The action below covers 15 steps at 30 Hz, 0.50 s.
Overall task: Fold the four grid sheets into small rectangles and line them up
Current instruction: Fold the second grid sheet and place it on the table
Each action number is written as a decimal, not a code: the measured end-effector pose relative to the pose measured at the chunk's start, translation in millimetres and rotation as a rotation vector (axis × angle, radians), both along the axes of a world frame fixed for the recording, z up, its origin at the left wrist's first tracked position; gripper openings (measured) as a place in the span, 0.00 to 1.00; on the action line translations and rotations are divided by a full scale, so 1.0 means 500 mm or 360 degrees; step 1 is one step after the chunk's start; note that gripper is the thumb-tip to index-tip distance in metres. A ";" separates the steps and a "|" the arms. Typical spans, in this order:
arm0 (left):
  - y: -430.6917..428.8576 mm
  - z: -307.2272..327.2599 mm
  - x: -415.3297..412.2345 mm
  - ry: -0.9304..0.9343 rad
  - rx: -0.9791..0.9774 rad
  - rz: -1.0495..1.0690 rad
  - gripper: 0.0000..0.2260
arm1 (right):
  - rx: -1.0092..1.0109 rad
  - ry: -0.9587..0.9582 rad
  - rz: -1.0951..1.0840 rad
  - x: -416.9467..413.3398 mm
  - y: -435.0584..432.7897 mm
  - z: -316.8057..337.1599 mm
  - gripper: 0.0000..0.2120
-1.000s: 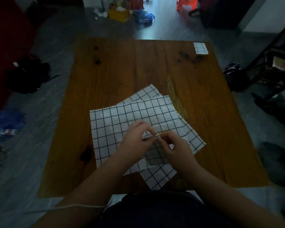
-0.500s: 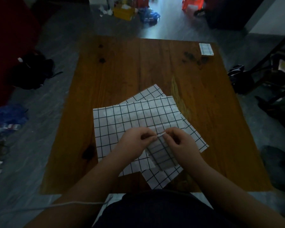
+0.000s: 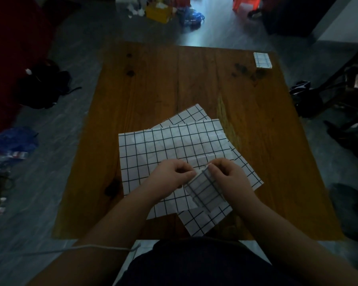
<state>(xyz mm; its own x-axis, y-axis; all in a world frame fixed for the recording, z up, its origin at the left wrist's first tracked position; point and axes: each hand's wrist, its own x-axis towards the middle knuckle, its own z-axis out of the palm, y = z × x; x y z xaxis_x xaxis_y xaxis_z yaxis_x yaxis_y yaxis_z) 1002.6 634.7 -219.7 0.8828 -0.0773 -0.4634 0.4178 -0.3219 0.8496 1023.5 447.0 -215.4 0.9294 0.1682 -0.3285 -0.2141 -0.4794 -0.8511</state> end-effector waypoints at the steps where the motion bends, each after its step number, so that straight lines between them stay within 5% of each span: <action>1: 0.000 0.002 0.000 -0.0012 0.0041 -0.0046 0.03 | -0.0015 0.0012 0.0008 0.000 -0.001 -0.002 0.05; 11: -0.007 0.008 -0.012 -0.0003 -0.0051 -0.0065 0.07 | -0.0242 -0.0078 0.0072 -0.007 -0.004 -0.012 0.07; 15: -0.014 0.003 -0.017 -0.0136 0.0034 -0.0018 0.00 | -0.0284 -0.0098 0.0085 -0.006 -0.002 -0.009 0.08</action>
